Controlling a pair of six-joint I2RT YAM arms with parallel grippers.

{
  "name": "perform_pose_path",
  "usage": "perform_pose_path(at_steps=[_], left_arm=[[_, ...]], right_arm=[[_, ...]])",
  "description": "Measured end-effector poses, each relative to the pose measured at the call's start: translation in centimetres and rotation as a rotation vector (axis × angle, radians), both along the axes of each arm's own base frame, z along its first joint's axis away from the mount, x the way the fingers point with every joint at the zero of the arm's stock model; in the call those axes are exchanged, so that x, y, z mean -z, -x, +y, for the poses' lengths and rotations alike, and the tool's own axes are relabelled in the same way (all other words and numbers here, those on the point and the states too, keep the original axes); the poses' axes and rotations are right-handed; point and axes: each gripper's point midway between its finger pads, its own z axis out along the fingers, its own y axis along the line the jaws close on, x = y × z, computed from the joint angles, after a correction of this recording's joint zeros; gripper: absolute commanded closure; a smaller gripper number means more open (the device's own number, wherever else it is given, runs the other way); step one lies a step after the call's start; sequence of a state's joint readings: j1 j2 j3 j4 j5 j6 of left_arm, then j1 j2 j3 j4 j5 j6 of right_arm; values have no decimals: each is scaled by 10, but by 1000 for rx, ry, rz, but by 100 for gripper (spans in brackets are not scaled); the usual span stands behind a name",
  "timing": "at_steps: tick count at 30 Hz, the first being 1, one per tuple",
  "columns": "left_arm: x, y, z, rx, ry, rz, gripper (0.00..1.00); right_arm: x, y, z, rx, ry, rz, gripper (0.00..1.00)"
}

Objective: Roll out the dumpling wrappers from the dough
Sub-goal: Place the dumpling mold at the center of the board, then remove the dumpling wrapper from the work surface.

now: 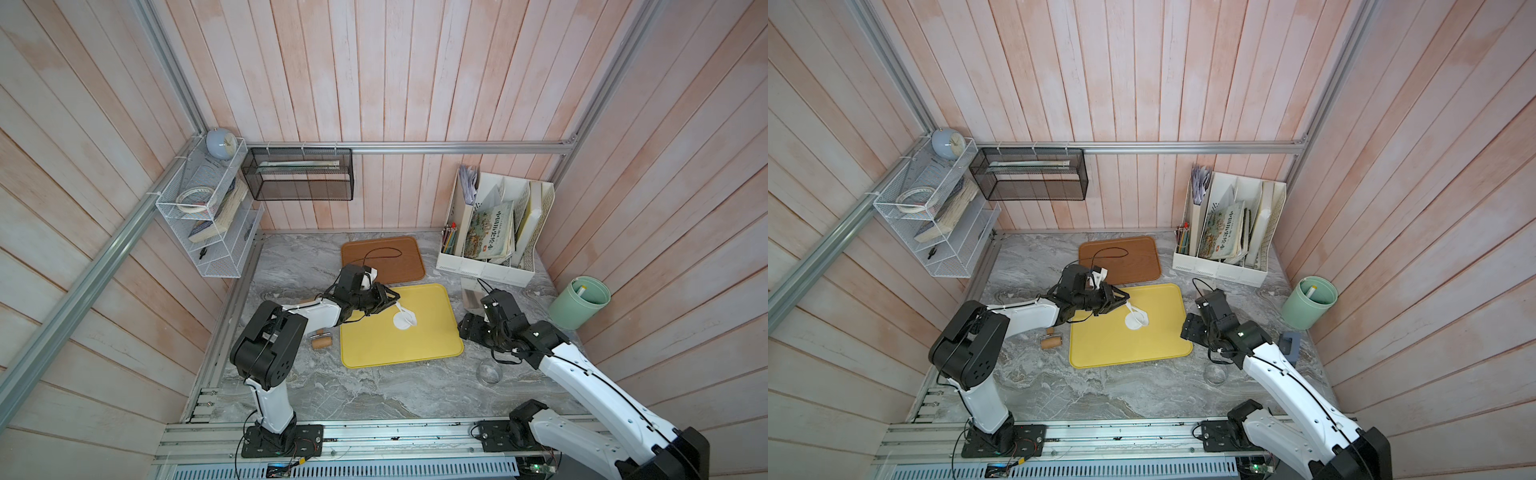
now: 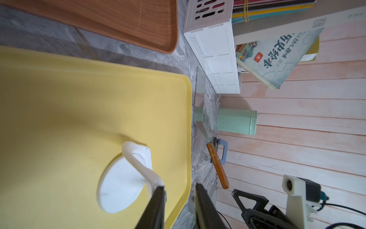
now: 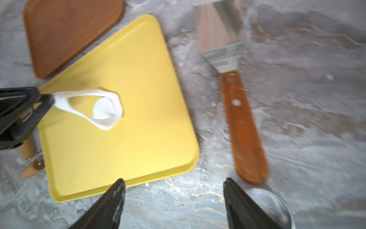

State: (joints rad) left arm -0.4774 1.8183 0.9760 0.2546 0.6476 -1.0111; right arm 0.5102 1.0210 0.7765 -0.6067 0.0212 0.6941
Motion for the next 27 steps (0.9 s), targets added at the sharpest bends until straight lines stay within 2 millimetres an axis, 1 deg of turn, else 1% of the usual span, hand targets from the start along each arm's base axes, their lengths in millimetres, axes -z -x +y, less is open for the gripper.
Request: perform_pose_path(at_steps=[1,3,5,6,9,11,14,17,20,23,27], left_arm=[[-1,0,-1,2,3,0,71],[0,0,-4,6,6,2,71],[2,1,-4,6,5,10,71],[2,1,-5,6,5,12,71],[3,1,-5,4,6,19,71],[3,1,-5,4,6,20,71],[3,1,-5,4,5,21,71],[3,1,-5,2,7,24,71],[3,1,-5,-1,8,30,71],[5,1,-5,-1,7,35,71],[4,2,-7,3,6,38,71]], right_arm=[[0,-8,11,-43,-14,-20,27],[6,-27,39,-151,-37,-64,33],[13,-40,61,-230,-42,-107,36],[15,-45,76,-284,-35,-141,37],[16,-52,110,-393,-32,-234,38],[16,-57,125,-435,-39,-281,37],[17,-67,135,-454,-47,-348,34],[23,-73,140,-470,-47,-388,34],[34,-78,147,-499,-37,-399,35],[52,-79,151,-523,-22,-377,35],[65,-78,156,-543,-14,-366,38]])
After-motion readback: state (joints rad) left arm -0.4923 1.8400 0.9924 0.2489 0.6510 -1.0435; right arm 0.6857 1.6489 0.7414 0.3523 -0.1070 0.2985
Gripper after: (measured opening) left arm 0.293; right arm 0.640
